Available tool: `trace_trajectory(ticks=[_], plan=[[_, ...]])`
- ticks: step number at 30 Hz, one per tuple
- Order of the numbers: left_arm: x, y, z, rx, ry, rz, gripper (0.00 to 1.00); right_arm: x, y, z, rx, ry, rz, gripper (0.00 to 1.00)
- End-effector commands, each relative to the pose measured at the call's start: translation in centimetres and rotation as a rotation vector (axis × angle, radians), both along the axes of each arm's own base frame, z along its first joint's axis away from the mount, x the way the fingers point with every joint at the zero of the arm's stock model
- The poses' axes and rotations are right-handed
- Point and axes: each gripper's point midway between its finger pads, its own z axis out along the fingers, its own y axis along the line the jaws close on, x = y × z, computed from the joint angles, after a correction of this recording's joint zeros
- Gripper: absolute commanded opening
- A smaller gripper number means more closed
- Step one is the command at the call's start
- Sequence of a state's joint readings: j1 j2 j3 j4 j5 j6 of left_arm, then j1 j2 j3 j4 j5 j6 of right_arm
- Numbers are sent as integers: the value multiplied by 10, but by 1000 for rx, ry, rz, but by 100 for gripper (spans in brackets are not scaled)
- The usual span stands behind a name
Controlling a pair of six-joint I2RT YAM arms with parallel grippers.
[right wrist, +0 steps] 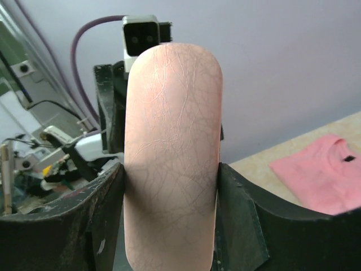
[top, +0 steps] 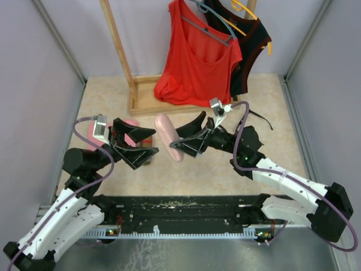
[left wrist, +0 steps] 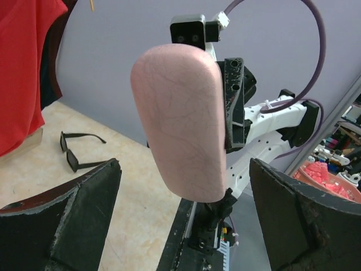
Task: Organize the sunglasses
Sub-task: Place the sunglasses case at the center of the board.
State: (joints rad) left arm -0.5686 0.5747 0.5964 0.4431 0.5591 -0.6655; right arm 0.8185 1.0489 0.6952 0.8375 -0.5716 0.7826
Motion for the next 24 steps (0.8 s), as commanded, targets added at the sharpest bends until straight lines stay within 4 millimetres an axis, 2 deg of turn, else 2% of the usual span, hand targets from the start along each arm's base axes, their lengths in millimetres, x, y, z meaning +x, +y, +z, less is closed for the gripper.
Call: trace_trajectory(ticks=[1,2,4,6,9,12,18,24], plan=[[5,11,27,-6,-39,86,100,23,-14,31,-56,-143,-232,0],[19,17,16,31,34,165,100,38,-18,12,-158,-115,-316,0],[39,33,3,76,121,315,100,62,-32,-7,-313,-99,-463,0],[52,47,-13,137,194,428,100,81,-45,-43,-539,-43,-561,0],[65,61,-39,220,289,536,100,96,-66,-109,-857,71,-659,0],[72,65,-65,278,362,574,99,97,-83,-166,-1047,186,-771,0],[83,61,-115,384,498,591,97,81,-82,-248,-1141,406,-815,0],[87,64,-138,423,572,625,96,80,-72,-293,-1107,530,-878,0]])
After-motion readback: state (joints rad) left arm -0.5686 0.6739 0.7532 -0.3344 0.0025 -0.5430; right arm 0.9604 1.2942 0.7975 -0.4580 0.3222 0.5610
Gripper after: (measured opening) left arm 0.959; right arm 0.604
